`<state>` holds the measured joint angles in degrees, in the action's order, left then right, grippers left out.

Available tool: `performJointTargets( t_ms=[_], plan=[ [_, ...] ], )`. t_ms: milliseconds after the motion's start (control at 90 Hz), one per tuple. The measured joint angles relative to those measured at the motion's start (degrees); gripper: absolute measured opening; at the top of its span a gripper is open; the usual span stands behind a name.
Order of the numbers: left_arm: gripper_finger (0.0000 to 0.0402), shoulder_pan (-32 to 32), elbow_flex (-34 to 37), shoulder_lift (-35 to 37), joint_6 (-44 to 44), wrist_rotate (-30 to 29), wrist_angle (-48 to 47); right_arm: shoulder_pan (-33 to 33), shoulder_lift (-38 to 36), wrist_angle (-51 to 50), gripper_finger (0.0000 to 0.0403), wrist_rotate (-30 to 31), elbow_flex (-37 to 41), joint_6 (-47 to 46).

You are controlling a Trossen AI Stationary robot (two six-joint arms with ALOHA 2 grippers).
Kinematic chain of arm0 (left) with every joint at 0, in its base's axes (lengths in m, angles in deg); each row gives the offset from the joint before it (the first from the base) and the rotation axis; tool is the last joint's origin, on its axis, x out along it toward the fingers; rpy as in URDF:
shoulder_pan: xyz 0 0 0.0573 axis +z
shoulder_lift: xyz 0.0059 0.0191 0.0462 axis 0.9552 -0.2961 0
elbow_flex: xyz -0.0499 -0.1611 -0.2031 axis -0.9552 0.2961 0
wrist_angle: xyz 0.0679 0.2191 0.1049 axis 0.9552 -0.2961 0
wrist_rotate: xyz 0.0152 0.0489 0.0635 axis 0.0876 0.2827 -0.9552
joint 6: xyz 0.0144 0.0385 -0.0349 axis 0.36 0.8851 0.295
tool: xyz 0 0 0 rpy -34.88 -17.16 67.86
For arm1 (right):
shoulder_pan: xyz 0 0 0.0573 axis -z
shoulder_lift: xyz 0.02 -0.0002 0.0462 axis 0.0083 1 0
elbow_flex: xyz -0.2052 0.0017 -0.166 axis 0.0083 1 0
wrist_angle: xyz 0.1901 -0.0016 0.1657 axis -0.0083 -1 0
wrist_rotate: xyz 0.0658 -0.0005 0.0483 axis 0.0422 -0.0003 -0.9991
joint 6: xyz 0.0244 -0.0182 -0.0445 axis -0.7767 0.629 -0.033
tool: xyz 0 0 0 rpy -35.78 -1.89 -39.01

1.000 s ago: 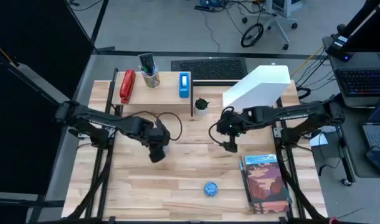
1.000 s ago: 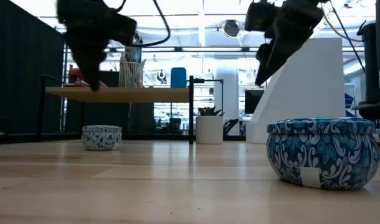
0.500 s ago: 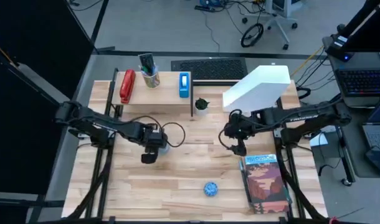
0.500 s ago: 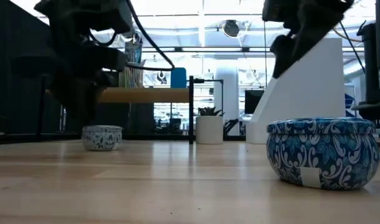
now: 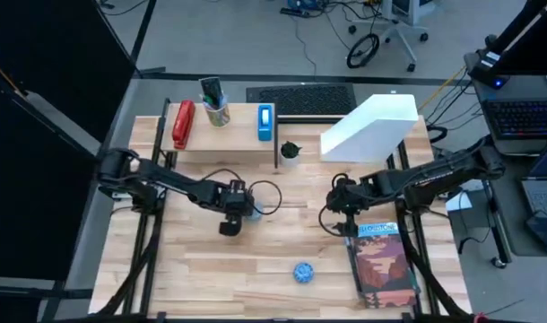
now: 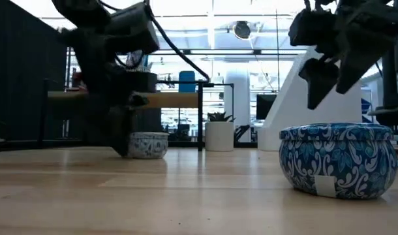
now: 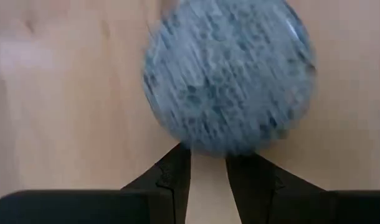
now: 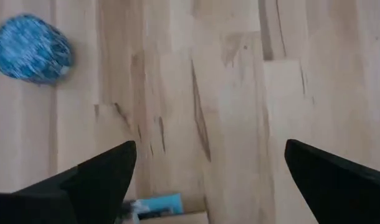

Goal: Stock shelves
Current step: Remove the blue scented candle from under the shelf

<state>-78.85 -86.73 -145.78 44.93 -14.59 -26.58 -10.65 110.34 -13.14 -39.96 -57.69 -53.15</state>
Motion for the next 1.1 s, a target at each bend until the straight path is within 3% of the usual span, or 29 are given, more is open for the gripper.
performJointTargets(
  t_ms=[456, 844, 1100],
  plan=[
    [0.0088, -2.1, -4.84, -4.79, 17.42, -1.09, 14.36, -2.97, 0.0, 0.39, 0.0393, 0.02, 0.07, -2.13],
    [0.0088, -4.67, -9.53, -12.48, 17.39, 2.8, 22.43, -4.37, 0.02, 2.24, 0.0393, 0.11, 0.07, -4.55],
    [0.0088, -4.56, -16.56, -18.34, 17.38, 2.97, 22.76, -4.35, 0.02, 5.25, 0.0393, 0.22, 0.04, -5.34]
  ],
)
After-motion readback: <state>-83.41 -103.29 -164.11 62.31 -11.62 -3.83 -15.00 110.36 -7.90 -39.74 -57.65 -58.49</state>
